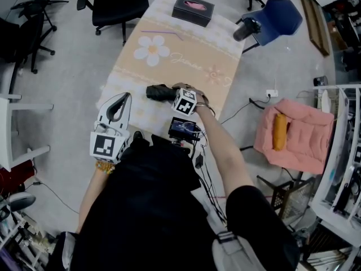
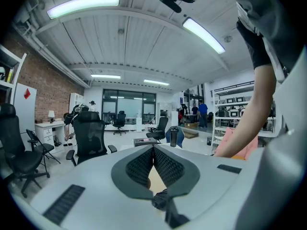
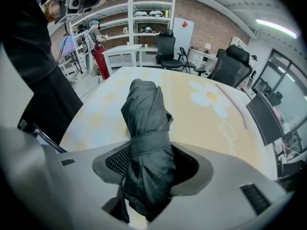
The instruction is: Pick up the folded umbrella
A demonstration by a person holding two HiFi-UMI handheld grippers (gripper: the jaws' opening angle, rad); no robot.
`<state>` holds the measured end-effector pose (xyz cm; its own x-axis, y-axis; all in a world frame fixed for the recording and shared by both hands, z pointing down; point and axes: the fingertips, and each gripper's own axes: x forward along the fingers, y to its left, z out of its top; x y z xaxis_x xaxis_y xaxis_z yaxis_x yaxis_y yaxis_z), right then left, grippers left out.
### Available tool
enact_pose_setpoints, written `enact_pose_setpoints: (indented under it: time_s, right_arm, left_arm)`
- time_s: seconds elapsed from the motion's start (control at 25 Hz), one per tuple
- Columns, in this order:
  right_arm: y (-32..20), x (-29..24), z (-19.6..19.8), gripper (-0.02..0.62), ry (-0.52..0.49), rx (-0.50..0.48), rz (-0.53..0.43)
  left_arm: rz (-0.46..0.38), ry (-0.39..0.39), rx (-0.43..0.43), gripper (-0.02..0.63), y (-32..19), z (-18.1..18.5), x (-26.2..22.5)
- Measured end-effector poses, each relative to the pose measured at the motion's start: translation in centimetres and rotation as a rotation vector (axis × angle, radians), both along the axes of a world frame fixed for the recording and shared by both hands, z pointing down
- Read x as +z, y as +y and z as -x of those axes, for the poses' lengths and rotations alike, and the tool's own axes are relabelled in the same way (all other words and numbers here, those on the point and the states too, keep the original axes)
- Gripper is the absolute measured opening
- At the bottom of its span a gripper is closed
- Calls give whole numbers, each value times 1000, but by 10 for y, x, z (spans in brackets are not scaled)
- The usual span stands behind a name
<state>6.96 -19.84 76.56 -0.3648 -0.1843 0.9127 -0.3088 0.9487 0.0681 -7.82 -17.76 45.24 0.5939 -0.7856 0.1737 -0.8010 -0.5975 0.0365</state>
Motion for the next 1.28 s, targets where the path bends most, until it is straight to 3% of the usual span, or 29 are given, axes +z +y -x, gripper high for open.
enact_pose_setpoints:
  time_s: [0.92,1.28]
  right_arm:
    - [-11,-36,-6,227,-122,261,-46]
    - [-20,-61,-2,225,-236,368,-83]
  left_arm:
    - [-13,14,40,14,-2,-4,-5]
    - [-18,10,69,14,-1,-9,-4]
